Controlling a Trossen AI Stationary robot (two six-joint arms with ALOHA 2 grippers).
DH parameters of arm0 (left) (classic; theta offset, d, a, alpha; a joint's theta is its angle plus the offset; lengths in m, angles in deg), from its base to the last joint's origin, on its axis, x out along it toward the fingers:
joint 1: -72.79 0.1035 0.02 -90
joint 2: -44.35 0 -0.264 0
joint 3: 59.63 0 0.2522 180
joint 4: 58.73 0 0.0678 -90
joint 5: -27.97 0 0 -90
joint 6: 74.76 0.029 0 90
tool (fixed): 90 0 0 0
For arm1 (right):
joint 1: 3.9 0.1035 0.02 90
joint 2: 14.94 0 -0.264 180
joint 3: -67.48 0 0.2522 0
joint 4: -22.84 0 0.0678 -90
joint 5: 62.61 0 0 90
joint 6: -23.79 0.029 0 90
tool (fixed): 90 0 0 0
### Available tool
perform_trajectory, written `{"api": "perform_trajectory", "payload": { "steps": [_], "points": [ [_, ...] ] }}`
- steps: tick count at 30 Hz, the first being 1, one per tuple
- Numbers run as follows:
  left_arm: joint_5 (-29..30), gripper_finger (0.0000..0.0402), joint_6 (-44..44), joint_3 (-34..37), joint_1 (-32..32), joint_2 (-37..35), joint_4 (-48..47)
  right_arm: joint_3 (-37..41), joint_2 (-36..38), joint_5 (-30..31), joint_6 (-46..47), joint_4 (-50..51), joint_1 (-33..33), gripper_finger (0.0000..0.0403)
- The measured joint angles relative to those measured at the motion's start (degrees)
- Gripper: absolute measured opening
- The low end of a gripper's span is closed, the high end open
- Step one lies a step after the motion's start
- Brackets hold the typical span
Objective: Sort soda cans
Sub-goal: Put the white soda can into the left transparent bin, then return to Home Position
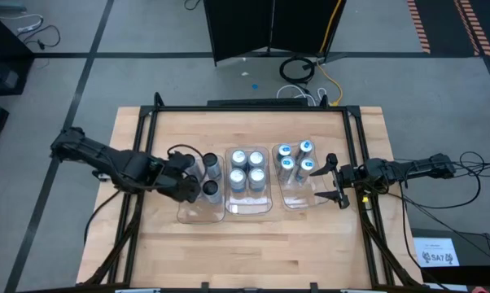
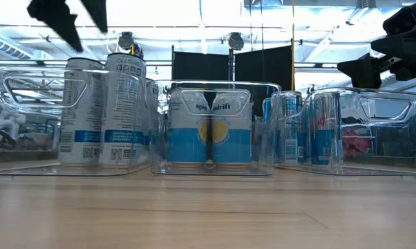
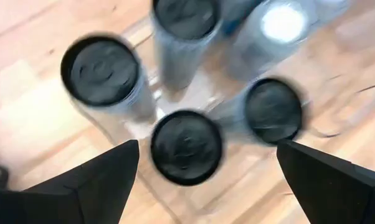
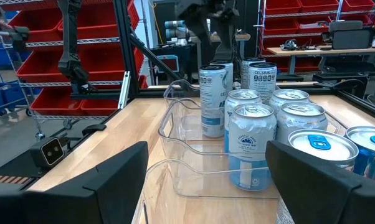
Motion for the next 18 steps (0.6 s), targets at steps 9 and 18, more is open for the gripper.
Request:
{"api": "perform_trajectory", "payload": {
  "steps": [9,18],
  "points": [
    [5.8,0.0389,7.0,-7.2,-8.2,0.0,4.9,0.0,0.0,0.0,0.0,0.0,0.0,0.0318],
    [-7.9,0.0389,9.5,-7.1,-13.9,0.0,7.8,0.0,0.0,0.0,0.0,0.1,0.0,0.0318]
  ]
}}
